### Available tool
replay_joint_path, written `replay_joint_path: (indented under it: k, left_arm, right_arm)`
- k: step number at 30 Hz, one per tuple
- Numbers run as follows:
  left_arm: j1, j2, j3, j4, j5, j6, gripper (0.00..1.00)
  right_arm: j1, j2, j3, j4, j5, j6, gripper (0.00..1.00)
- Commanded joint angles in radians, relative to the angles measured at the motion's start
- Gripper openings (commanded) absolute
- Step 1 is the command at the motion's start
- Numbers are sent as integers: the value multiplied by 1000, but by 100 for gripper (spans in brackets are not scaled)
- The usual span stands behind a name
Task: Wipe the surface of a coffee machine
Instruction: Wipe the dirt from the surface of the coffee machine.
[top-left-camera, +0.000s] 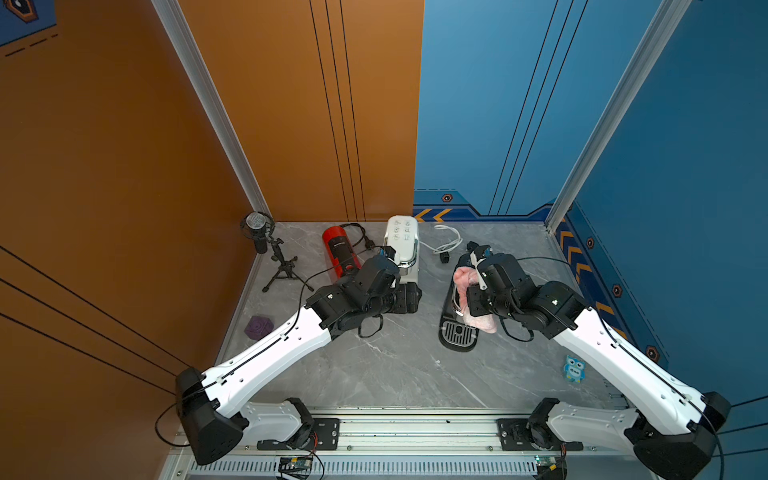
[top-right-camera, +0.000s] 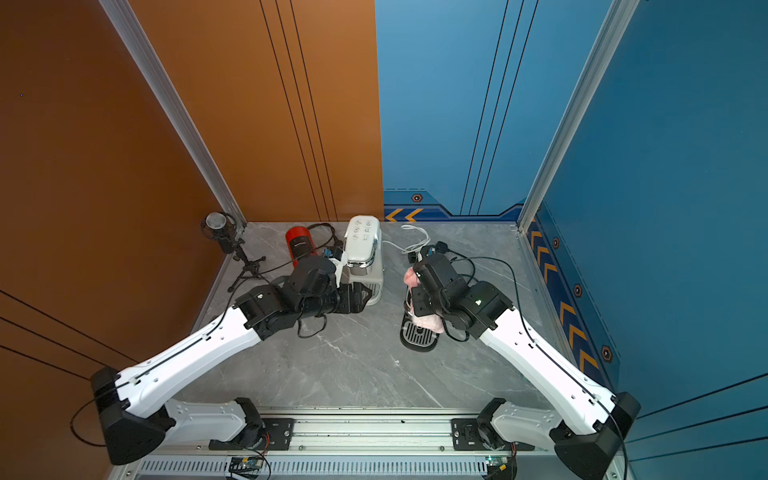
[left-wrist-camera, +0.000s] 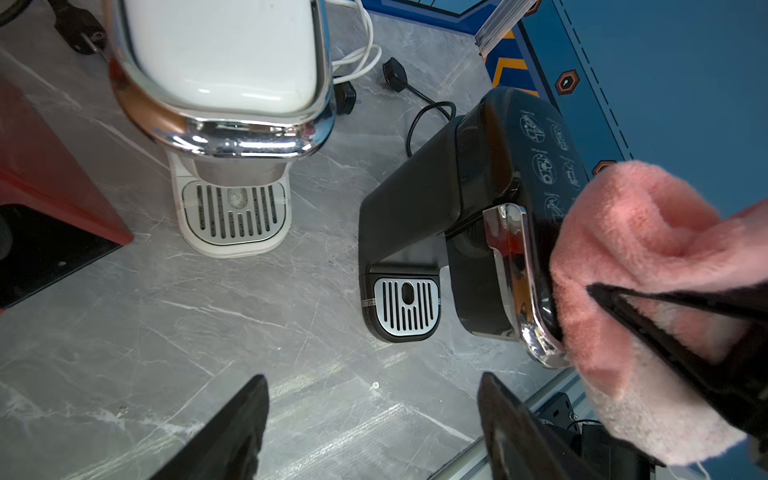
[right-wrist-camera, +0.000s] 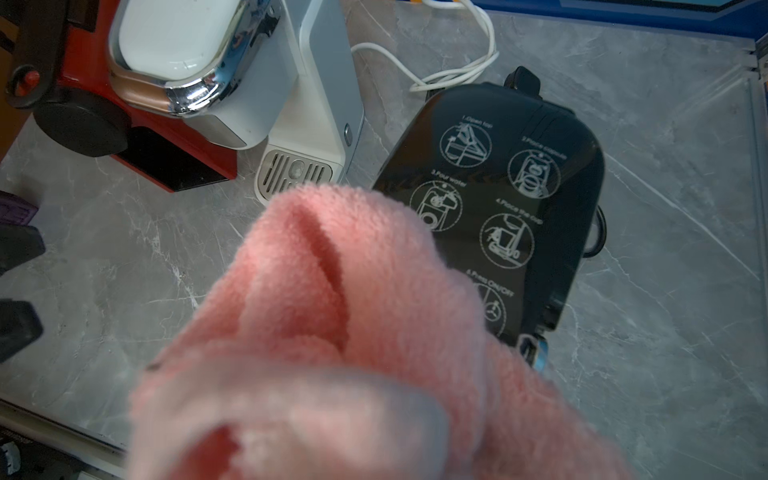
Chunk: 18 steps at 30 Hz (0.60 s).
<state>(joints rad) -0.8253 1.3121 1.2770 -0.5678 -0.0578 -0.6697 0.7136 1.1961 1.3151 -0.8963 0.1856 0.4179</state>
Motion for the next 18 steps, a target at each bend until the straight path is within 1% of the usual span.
replay_joint_path:
  k: [1, 3, 5, 7, 10, 14, 15, 16, 18]
  left_arm:
    - [-11, 36, 69, 28, -18, 18, 83]
    - [-12, 62, 90, 28, -18, 18, 88]
    - [-15, 84, 103, 27, 1, 10, 99]
    - [-21, 103, 112, 26, 18, -7, 99]
    - [-40, 123, 135, 27, 30, -16, 99]
    - [-86, 142, 151, 27, 1, -37, 99]
    - [-99, 146, 152, 27, -11, -48, 99]
    - [-109, 151, 151, 27, -18, -58, 99]
    - [-135, 162, 157, 27, -29, -60, 100]
  right_arm:
    - [-45, 3, -78, 30, -58, 5, 0]
    - [-75, -3, -106, 57, -73, 10, 0]
    - [-118, 4, -126, 97, -85, 8, 0]
    - [-175, 39, -131, 143, -135, 2, 0]
    - [-252, 138, -86, 177, -196, -16, 0]
    - [-356, 255, -27, 216, -242, -36, 0]
    - [-389, 286, -13, 217, -277, -33, 0]
    - [-410, 305, -4, 217, -301, -33, 0]
    - [-437, 317, -16, 233, -301, -31, 0]
